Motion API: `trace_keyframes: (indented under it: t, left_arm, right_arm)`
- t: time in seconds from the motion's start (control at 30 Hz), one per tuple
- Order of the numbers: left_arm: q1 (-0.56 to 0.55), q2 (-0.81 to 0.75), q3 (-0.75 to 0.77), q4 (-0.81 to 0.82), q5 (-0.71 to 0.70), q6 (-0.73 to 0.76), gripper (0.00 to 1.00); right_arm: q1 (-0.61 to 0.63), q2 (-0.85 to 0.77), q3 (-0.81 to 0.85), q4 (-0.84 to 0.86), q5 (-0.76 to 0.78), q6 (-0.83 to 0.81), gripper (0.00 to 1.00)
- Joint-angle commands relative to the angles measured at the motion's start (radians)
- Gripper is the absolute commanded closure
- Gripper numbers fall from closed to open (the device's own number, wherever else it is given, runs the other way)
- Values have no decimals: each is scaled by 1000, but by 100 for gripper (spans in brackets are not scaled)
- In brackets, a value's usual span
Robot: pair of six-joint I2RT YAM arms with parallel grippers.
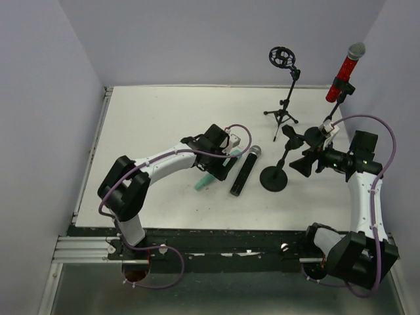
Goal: Attach the microphones to the stand
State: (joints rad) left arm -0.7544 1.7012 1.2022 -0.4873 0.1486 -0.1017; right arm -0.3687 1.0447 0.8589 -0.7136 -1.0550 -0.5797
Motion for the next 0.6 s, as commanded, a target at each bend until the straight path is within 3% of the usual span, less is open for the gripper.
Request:
trace_keyframes:
  t: [0.0, 0.23, 0.43, 0.57]
  left_arm:
    - [0, 77, 68, -129, -53, 17, 13]
    - [0, 170, 109, -169, -87, 0, 15]
    - [-2, 213, 140, -203, -129, -29, 25]
    - [-6, 233, 149, -224, -178, -35, 40]
  right_arm:
    - [-6, 2, -9, 22, 16, 23, 8]
    - [-6, 5, -11, 22, 10, 26, 8]
    - [-6, 8, -14, 22, -13, 29, 8]
    - [-6, 8, -12, 22, -16, 30, 8]
